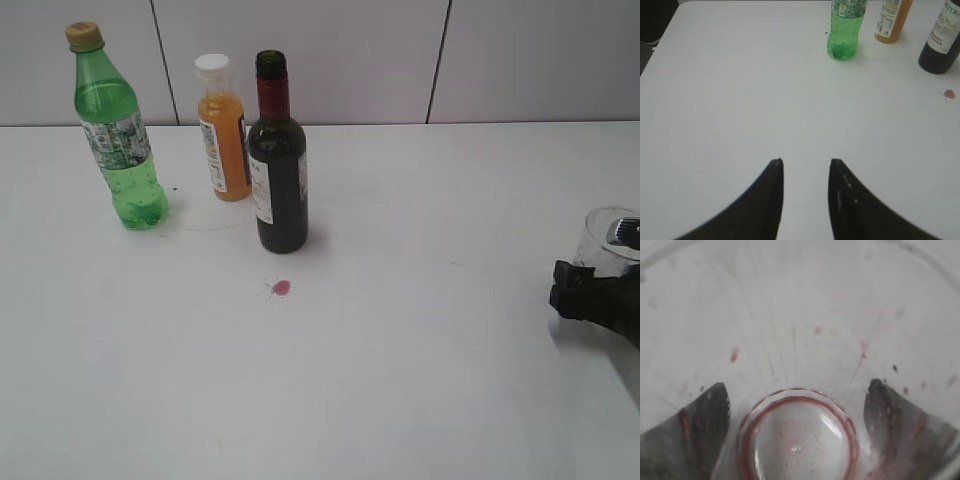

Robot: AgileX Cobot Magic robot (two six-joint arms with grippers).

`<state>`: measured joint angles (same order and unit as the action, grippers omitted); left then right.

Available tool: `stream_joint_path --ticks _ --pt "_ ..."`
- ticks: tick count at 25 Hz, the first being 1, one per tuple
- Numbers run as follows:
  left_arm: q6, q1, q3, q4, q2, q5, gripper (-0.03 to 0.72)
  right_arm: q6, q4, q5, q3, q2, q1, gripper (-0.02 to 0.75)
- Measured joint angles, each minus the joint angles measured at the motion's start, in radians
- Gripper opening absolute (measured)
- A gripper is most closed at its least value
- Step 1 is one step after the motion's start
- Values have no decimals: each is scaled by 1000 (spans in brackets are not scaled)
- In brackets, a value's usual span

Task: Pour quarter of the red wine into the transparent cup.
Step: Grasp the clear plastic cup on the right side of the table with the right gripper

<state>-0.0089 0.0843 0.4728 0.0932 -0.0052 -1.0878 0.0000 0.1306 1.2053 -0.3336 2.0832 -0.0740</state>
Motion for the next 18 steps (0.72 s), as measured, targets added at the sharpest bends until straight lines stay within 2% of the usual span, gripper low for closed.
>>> stream_joint_path --ticks 5,11,18 --pt "0 0 0 0 0 0 239 0 4 -3 -5 0 0 663" --pt "0 0 0 0 0 0 239 0 6 -5 -5 0 0 568" --pt "0 0 0 0 0 0 239 0 -13 9 19 -9 0 561"
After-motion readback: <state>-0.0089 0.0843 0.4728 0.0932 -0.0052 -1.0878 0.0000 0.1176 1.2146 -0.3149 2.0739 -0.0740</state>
